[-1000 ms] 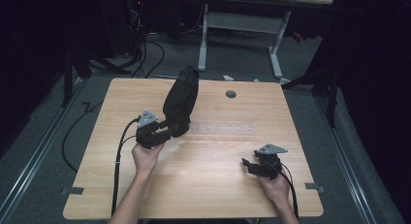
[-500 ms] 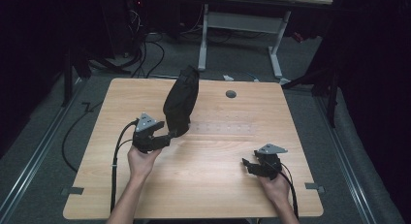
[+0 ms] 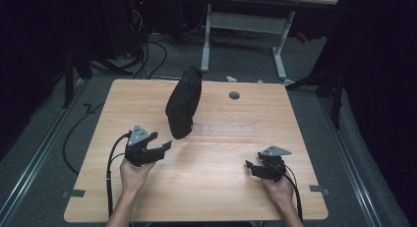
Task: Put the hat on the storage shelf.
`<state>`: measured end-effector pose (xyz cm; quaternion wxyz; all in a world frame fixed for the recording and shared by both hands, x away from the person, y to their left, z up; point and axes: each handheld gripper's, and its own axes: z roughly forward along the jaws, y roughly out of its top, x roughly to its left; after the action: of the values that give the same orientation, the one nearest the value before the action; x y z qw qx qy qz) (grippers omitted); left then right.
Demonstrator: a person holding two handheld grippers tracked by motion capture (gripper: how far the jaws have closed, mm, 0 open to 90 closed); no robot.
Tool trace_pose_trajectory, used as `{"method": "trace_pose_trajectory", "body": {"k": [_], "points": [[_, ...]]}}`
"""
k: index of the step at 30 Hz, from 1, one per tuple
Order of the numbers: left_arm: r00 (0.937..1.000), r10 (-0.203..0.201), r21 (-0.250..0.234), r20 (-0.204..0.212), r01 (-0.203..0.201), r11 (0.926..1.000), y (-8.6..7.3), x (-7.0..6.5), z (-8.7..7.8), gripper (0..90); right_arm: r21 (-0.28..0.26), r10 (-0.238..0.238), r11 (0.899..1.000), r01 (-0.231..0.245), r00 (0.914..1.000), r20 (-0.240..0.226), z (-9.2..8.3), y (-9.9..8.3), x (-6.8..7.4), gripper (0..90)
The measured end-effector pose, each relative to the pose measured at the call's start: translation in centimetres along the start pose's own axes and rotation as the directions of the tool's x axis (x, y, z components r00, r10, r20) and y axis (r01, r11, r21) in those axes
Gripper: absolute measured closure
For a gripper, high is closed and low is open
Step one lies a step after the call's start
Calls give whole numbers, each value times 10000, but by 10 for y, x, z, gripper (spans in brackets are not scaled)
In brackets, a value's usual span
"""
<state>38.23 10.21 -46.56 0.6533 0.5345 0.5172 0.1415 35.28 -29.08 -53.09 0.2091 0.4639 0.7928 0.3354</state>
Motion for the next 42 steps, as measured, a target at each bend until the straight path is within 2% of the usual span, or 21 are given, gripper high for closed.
{"method": "trace_pose_trajectory", "body": {"k": [8, 19, 29, 32, 34, 36, 37, 38, 39, 42], "points": [[9998, -171, 125, -139, 173, 9998, -6, 9, -13, 344, -2, -9, 10000, 9, 10000, 14, 0, 0, 0, 366], [9958, -467, 217, -789, 486, 9986, -19, 31, -22, 339, 10, -13, 10000, 13, 10000, -11, 0, 0, 0, 359], [9886, -302, 505, -1472, 380, 9980, -36, 47, -22, 336, 19, -4, 10000, 4, 10000, -15, 0, 0, 0, 358], [9844, -41, 631, -1759, 155, 9979, -42, 51, -20, 334, 12, -15, 10000, 15, 10000, -13, 0, 0, 0, 358], [9787, 186, 763, -2045, -30, 9971, -47, 55, -17, 331, 20, -6, 10000, 6, 10000, -14, 0, 0, 0, 358], [9698, 370, 915, -2411, -153, 9957, -54, 59, -13, 321, 13, -15, 10000, 15, 10000, -13, 0, 0, 0, 357], [9648, 593, 1029, -2563, -338, 9941, -56, 61, -12, 313, 20, -9, 10000, 9, 10000, -17, 0, 0, 0, 357], [9566, 863, 1234, -2783, -536, 9909, -59, 61, -10, 309, 21, -2, 10000, 3, 10000, -15, 0, 0, 0, 357], [9534, 1019, 1236, -2841, -690, 9899, -60, 61, -10, 294, 11, -16, 10000, 16, 10000, -16, 0, 0, 0, 357], [9532, 848, 1178, -2900, -524, 9917, -59, 62, -9, 287, 24, 4, 10000, -4, 10000, -21, 0, 0, 0, 356]]}}
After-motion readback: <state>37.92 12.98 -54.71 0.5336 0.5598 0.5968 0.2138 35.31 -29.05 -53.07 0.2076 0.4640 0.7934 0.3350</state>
